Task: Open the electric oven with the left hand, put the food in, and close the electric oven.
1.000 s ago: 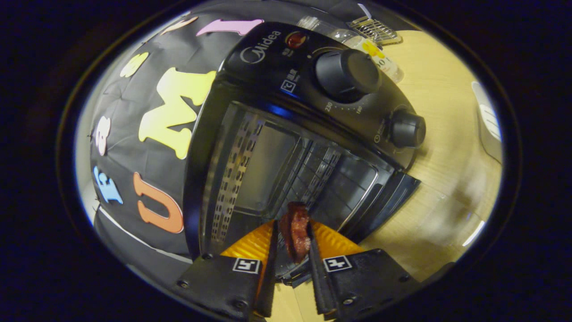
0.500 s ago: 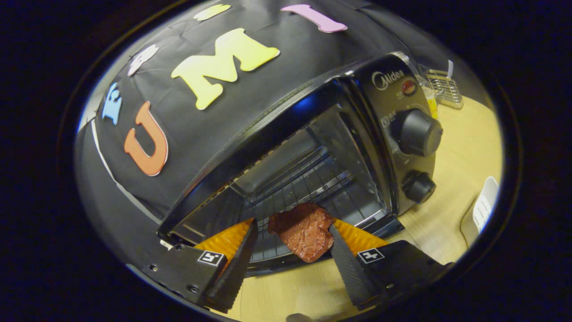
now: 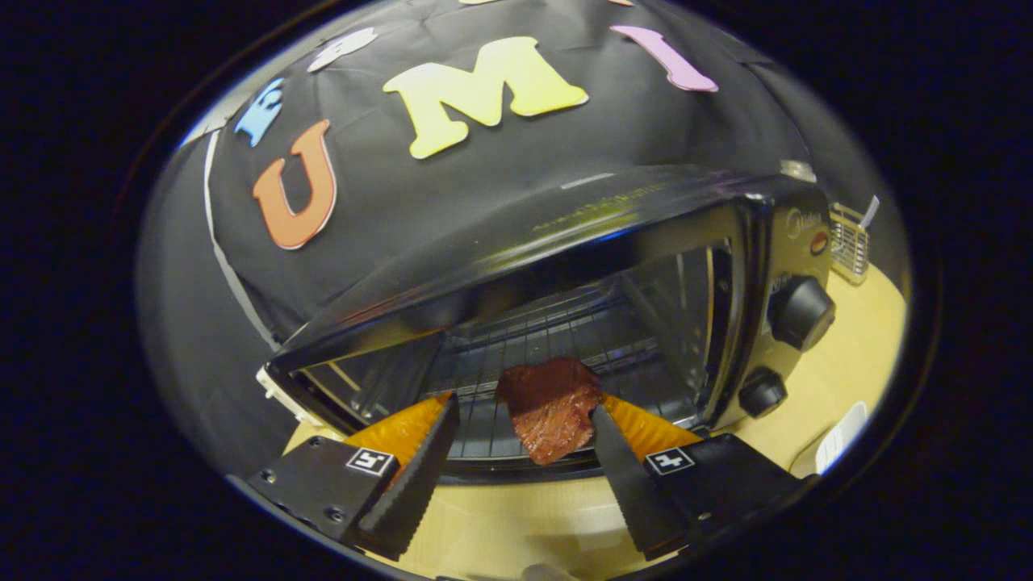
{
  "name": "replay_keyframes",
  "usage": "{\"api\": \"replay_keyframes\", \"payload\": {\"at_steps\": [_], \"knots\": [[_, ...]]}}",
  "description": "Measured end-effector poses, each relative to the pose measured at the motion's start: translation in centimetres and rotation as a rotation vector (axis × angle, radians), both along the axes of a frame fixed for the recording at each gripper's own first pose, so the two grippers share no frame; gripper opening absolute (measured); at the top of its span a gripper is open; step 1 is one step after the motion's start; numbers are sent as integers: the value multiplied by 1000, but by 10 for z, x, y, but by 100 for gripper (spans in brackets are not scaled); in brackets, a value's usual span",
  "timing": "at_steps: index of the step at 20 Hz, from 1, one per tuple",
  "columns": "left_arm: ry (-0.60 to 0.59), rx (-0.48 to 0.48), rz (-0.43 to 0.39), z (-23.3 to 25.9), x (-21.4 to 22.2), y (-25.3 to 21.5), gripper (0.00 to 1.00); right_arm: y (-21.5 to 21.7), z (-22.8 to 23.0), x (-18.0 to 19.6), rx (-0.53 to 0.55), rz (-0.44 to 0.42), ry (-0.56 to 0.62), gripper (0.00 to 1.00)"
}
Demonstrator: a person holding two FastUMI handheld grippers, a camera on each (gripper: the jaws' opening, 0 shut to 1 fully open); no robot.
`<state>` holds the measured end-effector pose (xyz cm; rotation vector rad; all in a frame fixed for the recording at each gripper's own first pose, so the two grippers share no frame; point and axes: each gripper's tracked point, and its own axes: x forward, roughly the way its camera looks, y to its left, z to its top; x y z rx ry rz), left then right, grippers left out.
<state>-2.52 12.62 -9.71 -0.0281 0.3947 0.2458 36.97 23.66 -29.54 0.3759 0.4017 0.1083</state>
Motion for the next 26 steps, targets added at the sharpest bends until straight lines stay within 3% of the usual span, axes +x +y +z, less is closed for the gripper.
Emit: {"api": "replay_keyframes", "payload": {"at_steps": [3, 6, 7, 14, 18, 22, 26], "knots": [[-10, 4, -9, 3, -2, -2, 97, 0, -9, -6, -13, 20, 27, 98], [-11, 6, -15, 4, -1, -2, 97, -11, -17, -14, -125, 45, 45, 95], [-13, 9, -16, 4, -2, -2, 97, -12, -16, -16, -143, 52, 30, 98], [-20, 2, -34, 3, -4, -7, 96, 1, 6, -16, -139, 84, -27, 98], [-45, 5, -45, 8, -6, -9, 97, -8, 18, -34, -121, 74, -35, 98], [-71, -11, -67, 7, -7, -10, 97, -38, 53, -66, -111, 57, -77, 98], [-112, -1, -123, 6, -4, -23, 97, -95, 111, -113, -204, 48, -165, 98]]}}
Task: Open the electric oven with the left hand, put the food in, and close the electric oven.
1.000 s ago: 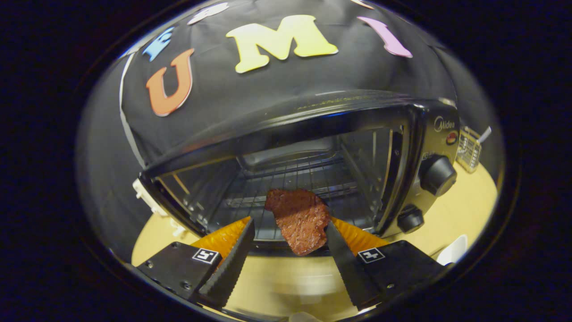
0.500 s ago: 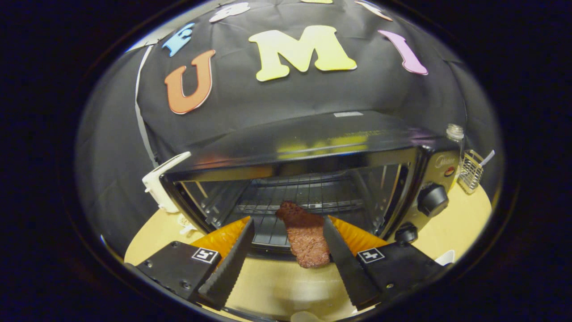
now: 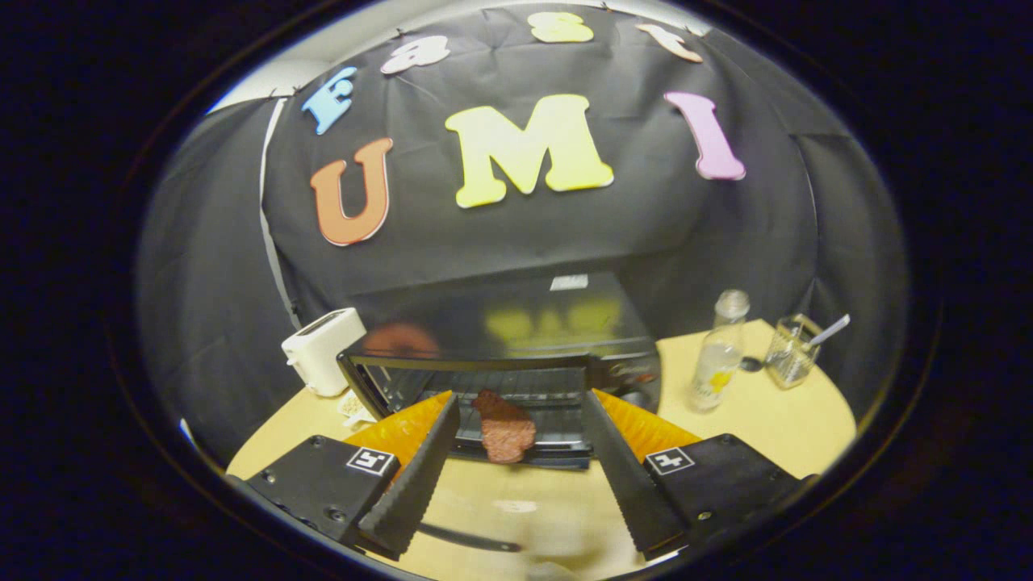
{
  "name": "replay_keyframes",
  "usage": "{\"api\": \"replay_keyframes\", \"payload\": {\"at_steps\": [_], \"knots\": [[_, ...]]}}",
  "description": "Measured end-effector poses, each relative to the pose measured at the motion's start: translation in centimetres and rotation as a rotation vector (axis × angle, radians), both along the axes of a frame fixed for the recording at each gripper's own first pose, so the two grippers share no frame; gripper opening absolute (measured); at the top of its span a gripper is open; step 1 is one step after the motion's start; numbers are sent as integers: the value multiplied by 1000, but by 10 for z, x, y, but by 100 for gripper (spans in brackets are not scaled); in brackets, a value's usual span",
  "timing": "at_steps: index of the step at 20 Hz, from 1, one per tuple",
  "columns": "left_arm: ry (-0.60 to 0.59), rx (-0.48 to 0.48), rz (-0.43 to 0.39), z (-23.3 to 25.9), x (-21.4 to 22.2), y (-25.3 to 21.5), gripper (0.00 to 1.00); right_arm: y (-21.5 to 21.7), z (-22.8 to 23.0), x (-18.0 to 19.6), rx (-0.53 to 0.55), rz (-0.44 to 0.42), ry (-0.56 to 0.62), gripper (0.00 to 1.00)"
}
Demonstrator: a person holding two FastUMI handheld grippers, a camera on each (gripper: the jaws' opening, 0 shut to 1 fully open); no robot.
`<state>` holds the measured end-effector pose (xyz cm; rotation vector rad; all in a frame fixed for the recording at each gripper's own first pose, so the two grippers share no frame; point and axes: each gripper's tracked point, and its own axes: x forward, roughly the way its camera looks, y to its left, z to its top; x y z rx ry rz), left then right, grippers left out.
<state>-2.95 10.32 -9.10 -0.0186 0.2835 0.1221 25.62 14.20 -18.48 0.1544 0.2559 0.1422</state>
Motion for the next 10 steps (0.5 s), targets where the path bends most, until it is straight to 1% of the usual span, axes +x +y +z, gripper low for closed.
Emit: {"api": "replay_keyframes", "payload": {"at_steps": [2, 5, 6, 8, 9, 10], "knots": [[-26, 18, -27, -1, 6, -10, 97, -33, 30, -31, -42, -10, -52, 98], [-48, 48, -61, -10, 13, -30, 97, -79, 64, -78, -48, -24, -94, 98], [-43, 44, -68, -16, 15, -39, 97, -96, 71, -94, -41, -34, -105, 98], [-26, 24, -81, -29, 22, -59, 96, -126, 88, -122, -53, -43, -135, 95], [-18, 21, -83, -34, 25, -72, 97, -145, 93, -137, -70, -55, -148, 98], [-4, 21, -88, -41, 27, -82, 96, -164, 97, -152, -75, -60, -156, 98]]}}
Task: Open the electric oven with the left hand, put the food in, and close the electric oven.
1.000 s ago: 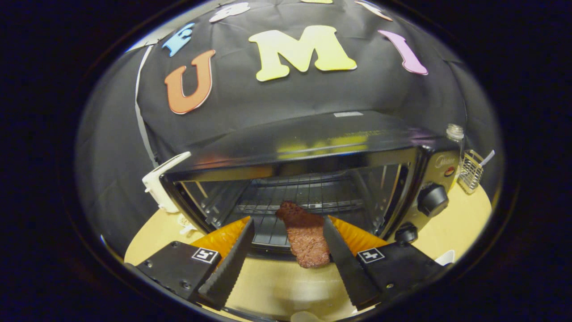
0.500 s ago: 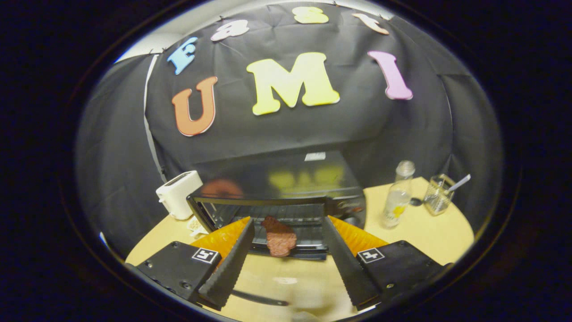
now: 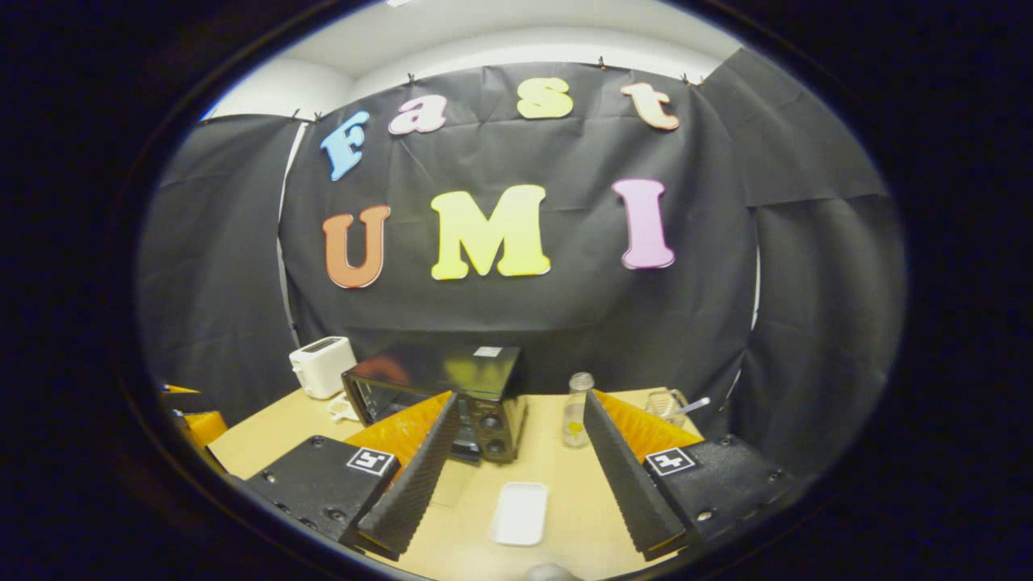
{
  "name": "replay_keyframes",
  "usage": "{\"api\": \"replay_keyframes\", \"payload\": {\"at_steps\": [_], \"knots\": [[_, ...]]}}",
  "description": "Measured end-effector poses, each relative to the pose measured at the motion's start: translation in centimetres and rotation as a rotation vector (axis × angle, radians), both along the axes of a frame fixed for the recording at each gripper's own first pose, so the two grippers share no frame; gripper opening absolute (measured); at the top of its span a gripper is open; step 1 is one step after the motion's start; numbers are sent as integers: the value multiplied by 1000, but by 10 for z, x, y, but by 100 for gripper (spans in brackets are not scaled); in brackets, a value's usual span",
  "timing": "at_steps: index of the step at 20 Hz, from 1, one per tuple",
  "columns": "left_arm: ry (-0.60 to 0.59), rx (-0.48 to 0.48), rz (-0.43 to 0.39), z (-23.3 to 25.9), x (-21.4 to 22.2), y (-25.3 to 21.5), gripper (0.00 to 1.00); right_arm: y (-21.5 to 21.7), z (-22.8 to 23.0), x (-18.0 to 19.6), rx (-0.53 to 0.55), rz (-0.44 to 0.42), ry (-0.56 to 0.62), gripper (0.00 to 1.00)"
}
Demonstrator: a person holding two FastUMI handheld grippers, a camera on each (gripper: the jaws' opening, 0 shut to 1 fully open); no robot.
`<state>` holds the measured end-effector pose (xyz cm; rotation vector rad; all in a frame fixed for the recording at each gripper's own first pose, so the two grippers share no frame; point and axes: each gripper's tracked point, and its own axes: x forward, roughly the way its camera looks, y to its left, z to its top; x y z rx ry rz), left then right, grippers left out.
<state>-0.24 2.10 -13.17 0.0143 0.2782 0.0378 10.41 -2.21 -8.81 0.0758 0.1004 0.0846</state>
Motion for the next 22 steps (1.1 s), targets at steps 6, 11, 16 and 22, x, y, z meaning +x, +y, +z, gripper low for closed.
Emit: {"api": "replay_keyframes", "payload": {"at_steps": [6, 11, 16, 22], "knots": [[79, -50, 74, -45, 12, -55, 97, -100, 3, -75, 24, 38, 20, 98], [135, -43, 28, -88, 32, -100, 97, -146, -1, -95, 7, 12, 42, 98], [211, -12, -77, -142, 64, -119, 97, -142, -3, -88, 17, -54, 82, 98], [287, -13, -157, -205, 103, -107, 97, -122, -7, -75, 8, -177, 149, 98]]}}
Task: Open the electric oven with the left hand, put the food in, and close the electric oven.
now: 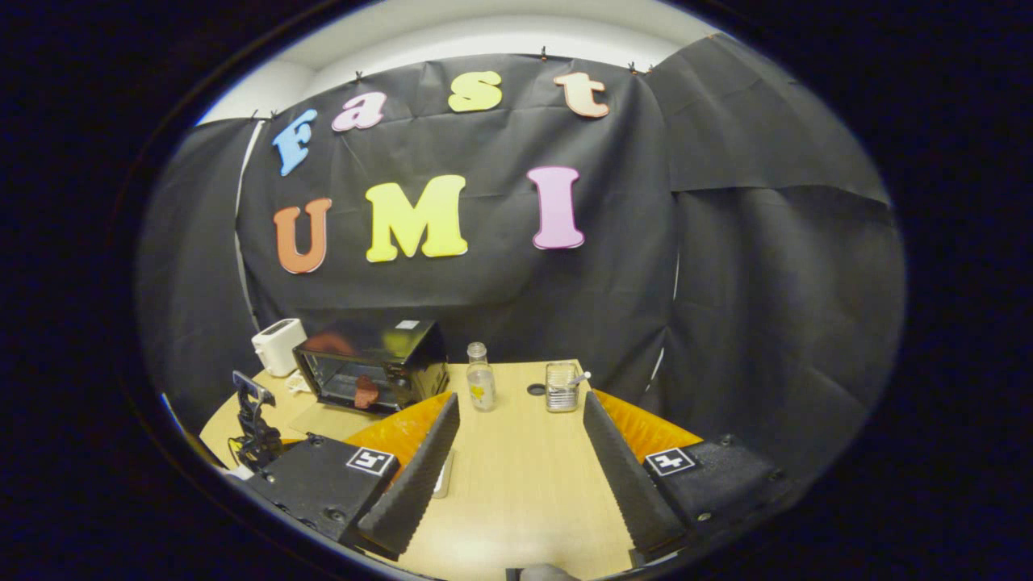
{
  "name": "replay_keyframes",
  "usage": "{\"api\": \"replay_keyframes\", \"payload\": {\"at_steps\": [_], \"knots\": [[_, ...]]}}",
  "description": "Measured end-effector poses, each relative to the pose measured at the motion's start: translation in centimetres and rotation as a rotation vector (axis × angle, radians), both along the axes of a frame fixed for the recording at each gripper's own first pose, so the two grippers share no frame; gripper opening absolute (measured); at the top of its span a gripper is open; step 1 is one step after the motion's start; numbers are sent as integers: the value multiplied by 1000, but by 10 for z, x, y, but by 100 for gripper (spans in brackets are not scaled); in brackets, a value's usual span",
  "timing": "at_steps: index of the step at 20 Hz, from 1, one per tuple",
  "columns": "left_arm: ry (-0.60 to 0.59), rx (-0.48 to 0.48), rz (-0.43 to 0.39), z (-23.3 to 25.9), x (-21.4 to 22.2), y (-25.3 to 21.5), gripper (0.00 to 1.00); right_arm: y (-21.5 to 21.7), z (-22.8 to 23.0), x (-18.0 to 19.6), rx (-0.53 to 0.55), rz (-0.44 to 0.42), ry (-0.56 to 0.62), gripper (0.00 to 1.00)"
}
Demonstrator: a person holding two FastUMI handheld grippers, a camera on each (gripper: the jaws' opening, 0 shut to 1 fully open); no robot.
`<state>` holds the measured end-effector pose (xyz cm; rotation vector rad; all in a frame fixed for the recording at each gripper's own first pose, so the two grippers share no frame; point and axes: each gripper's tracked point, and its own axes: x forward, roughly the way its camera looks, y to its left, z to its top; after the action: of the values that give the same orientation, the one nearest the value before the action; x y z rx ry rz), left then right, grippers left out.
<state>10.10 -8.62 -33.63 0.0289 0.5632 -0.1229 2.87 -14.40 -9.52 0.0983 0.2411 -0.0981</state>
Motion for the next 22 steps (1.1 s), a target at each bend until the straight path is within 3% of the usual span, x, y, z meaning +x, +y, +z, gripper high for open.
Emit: {"api": "replay_keyframes", "payload": {"at_steps": [5, 11, 22], "knots": [[35, -8, -10, -26, 18, 13, 98, 23, -10, -4, -29, -42, 53, 98], [30, -13, 8, -24, 25, 16, 97, 30, -11, 5, -39, -58, 61, 98], [-55, -29, 9, 37, 40, 19, 96, 36, -21, 10, -12, -70, 70, 98]]}}
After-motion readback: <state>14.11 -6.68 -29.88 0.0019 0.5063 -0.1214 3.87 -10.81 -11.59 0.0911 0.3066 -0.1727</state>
